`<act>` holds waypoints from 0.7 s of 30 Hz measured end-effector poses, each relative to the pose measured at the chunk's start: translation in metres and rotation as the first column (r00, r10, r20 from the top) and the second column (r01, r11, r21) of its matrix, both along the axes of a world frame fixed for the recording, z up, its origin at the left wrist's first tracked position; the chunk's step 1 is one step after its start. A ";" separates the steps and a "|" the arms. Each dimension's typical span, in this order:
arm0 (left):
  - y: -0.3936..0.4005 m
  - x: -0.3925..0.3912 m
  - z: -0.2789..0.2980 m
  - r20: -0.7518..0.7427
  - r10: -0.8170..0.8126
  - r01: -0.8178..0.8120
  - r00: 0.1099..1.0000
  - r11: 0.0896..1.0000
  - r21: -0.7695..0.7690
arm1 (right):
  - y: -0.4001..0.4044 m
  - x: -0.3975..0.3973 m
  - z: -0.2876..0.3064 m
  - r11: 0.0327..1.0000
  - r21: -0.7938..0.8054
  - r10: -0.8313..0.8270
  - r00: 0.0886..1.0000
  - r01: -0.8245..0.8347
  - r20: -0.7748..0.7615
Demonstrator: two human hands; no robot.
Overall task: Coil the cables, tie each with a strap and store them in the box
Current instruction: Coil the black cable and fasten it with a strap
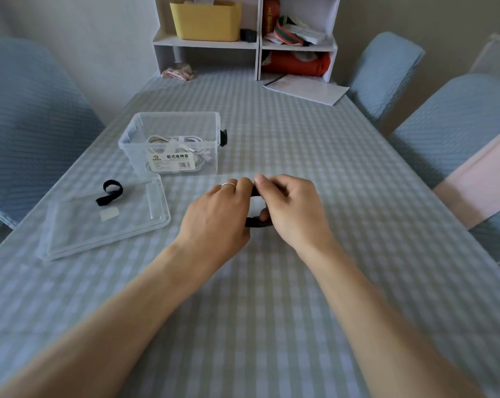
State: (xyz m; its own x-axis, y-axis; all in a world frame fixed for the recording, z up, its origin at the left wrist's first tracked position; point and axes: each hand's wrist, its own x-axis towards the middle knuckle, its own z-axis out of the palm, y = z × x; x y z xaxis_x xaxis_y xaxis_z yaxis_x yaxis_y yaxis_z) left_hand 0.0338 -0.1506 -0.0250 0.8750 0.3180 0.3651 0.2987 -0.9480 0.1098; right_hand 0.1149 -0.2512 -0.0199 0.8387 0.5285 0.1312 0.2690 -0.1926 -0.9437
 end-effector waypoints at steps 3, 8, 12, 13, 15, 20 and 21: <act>0.005 0.001 0.001 -0.055 0.020 -0.022 0.998 0.999 -0.026 | -0.002 0.002 -0.005 0.999 -0.047 0.023 0.987 -0.015 0.157; 0.018 0.004 0.001 -0.050 -0.026 0.016 0.998 0.981 -0.193 | -0.005 0.005 -0.010 0.994 -0.033 0.109 0.931 -0.104 0.347; 0.026 0.004 0.008 -0.063 -0.189 0.142 0.980 0.884 -0.446 | -0.008 0.004 -0.007 0.985 0.098 0.102 0.940 -0.141 0.326; 0.027 0.004 0.013 -0.057 -0.245 0.177 0.968 0.824 -0.538 | -0.009 0.003 -0.007 0.980 0.140 0.097 0.949 -0.145 0.300; 0.031 0.001 0.017 -0.047 -0.306 0.197 0.951 0.716 -0.669 | -0.006 0.001 -0.006 0.968 0.202 0.091 0.959 -0.148 0.267; 0.031 0.006 0.007 -0.117 -0.271 0.183 0.955 0.856 -0.484 | -0.008 0.009 -0.017 0.992 0.028 0.107 0.936 -0.123 0.336; 0.031 0.005 0.006 -0.135 -0.231 0.157 0.964 0.898 -0.412 | -0.007 0.012 -0.019 0.992 -0.043 0.125 0.916 -0.118 0.380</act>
State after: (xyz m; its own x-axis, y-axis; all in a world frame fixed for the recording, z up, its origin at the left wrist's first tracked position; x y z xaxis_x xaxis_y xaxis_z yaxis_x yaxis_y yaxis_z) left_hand 0.0388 -0.1200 -0.0195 0.9720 0.2208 0.0802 0.1625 -0.8785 0.4492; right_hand 0.1268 -0.2584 -0.0387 0.6561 0.6286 0.4177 0.6303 -0.1520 -0.7613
